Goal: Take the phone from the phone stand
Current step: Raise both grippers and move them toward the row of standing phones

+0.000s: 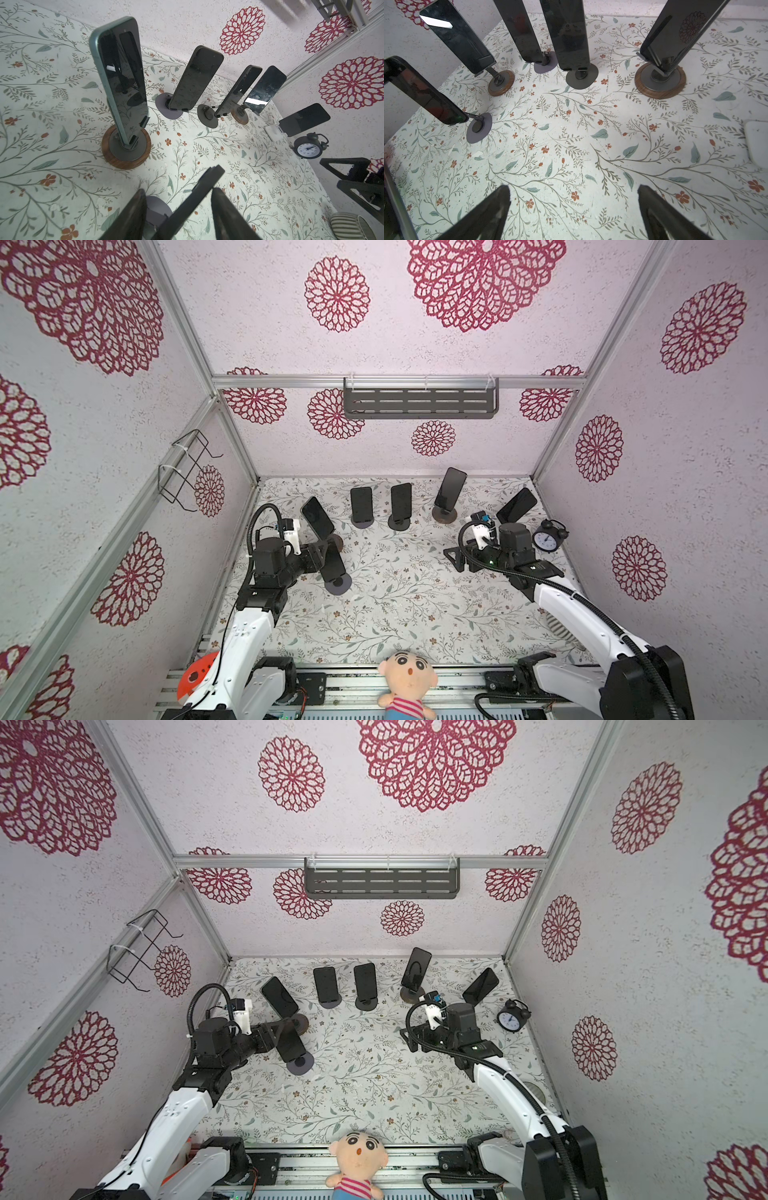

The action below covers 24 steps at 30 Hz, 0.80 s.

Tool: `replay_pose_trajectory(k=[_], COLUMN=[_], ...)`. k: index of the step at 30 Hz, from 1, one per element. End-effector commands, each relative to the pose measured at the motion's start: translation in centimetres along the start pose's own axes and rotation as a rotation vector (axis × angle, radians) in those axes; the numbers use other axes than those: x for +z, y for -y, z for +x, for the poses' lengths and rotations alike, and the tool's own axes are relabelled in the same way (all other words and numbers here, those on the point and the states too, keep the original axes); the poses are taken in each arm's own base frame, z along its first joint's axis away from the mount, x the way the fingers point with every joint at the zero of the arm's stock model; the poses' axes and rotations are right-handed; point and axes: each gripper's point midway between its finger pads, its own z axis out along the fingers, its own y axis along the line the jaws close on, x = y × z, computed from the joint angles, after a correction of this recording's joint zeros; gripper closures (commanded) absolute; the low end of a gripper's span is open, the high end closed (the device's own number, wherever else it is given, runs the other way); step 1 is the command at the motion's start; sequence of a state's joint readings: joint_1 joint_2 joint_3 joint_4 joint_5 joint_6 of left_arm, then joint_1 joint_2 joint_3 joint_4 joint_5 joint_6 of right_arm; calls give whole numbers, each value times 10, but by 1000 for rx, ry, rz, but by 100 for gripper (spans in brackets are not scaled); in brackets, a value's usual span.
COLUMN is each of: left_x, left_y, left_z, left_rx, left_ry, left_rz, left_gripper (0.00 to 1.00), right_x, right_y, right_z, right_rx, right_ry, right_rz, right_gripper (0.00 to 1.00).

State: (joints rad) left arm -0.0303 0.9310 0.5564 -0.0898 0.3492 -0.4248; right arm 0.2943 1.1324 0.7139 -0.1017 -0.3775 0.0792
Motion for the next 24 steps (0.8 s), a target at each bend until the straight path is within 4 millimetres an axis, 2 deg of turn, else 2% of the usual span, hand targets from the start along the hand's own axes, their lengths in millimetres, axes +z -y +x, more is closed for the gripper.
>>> replay_pose_trajectory(k=[1,8,15,24], left_x=[1,3,3,3], left_y=[1,3,7,32], left_z=[-3,-2,-6,-24], left_rx=[3,1,7,39], left_ry=[21,16,17,-4], left_rz=[10,22,32,76], left_gripper=[54,72,80,88], right_x=[-4,2,8,13], right_y=[-4,-4,-6,-14], right_z=[-4,-3,1,-2], right_rx=[-27,-10,4,3], right_ry=[26,28,25,28], right_rz=[-8,-24,-44,-77], right_gripper=[1,1,1,1])
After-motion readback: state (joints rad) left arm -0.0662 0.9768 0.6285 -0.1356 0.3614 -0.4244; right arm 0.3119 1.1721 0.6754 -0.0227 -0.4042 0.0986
